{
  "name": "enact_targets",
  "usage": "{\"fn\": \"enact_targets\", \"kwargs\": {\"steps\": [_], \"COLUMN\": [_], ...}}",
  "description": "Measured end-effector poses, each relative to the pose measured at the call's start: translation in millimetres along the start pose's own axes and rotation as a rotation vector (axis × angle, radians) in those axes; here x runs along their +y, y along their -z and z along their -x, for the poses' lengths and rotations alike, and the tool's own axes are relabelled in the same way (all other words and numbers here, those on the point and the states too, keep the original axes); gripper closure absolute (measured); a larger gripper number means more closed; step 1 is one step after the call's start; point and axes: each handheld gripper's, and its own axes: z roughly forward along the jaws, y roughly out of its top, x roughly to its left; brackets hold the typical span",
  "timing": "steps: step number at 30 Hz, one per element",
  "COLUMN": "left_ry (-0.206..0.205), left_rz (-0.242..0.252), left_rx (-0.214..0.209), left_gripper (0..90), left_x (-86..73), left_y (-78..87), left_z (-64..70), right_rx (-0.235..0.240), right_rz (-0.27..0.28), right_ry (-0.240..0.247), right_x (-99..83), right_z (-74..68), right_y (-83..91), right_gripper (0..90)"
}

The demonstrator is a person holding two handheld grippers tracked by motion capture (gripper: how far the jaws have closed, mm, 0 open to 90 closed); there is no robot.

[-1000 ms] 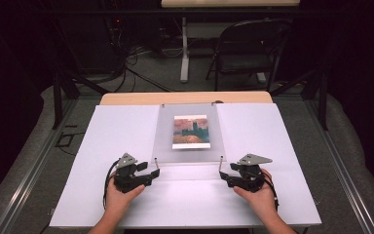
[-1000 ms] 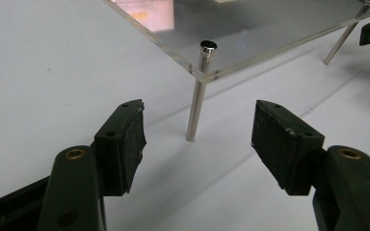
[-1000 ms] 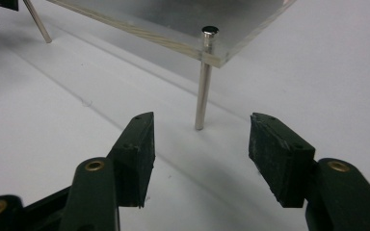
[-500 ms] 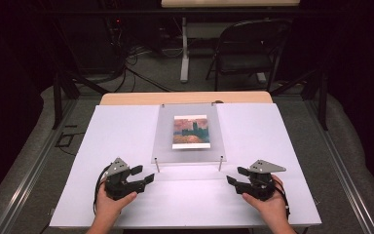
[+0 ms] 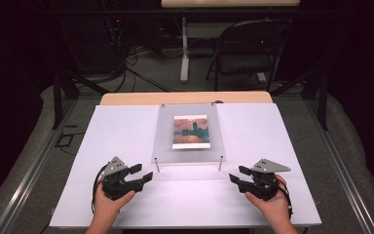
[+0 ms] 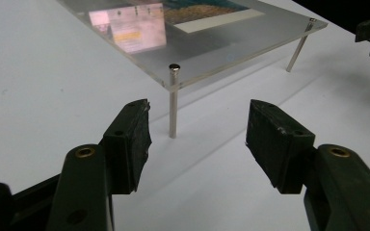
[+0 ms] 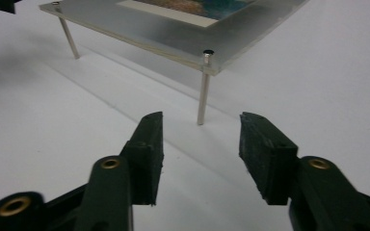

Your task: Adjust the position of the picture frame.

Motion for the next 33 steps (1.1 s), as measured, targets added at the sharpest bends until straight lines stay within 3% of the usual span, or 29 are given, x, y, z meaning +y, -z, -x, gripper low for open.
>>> {"fn": "enact_targets", "kwargs": {"steps": [3,5,10,17,26,33], "left_ry": [-0.014,0.001,0.005,0.011,0.043,0.051], "left_rz": [0.007,0.025,0.013,-0.002,-0.014,-0.029], "left_rx": [0.008,-0.004,-0.007,0.002,0.013,0.031], "left_gripper": [41.2,41.7,41.8,38.8,37.8,37.8], "left_x": [7.7,12.9,26.2,38.8,54.2,75.8], "left_y": [-0.3,-0.5,-3.4,-12.3,-23.6,-32.4], "left_z": [0.1,-0.8,-3.8,-6.5,-19.4,-31.3], "right_rx": [0.006,0.006,0.006,-0.008,-0.006,-0.013], "right_rz": [0.000,-0.004,-0.027,-0.009,-0.020,-0.020], "right_ry": [0.015,0.011,0.002,-0.020,-0.041,-0.075], "right_x": [6.9,11.2,19.0,27.3,41.4,63.7], "right_z": [0.4,2.3,10.3,16.9,28.9,45.2], "right_y": [2.6,3.6,1.9,-2.3,-11.1,-19.5], "right_gripper": [53.1,53.4,49.7,44.5,40.5,38.7]}}
